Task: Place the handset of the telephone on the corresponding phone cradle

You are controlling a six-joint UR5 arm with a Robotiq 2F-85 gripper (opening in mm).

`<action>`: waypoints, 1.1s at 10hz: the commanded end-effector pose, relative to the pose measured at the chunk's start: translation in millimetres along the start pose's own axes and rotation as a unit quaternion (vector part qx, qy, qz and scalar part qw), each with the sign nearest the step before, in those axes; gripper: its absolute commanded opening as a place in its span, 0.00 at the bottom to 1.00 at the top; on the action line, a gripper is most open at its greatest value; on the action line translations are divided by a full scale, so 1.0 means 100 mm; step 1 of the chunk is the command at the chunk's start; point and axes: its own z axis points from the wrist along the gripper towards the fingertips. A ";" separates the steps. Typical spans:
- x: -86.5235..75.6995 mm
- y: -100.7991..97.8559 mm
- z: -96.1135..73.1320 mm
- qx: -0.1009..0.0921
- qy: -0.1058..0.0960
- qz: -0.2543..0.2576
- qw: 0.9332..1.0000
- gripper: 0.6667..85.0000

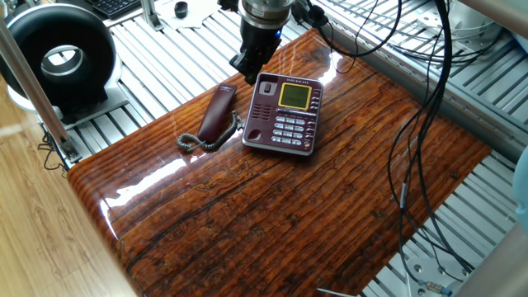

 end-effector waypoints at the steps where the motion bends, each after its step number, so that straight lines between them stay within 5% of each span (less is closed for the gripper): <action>1: -0.07 0.03 -0.01 -0.008 -0.013 0.000 1.000 0.00; 3: 0.09 0.03 -0.01 -0.007 0.018 0.029 0.999 0.00; 4: 0.00 -0.02 -0.01 0.002 0.000 0.055 0.998 0.00; 5: -0.01 -0.20 -0.02 0.036 -0.002 0.023 0.999 0.00; 6: -0.14 -0.52 -0.06 0.098 -0.030 0.020 0.995 0.00; 7: 0.17 -0.38 -0.04 0.073 0.030 0.021 0.997 0.00; 9: 0.41 -0.23 -0.05 0.045 0.078 0.022 0.996 0.00; 11: 0.50 -0.14 -0.06 0.025 0.097 -0.001 0.995 0.00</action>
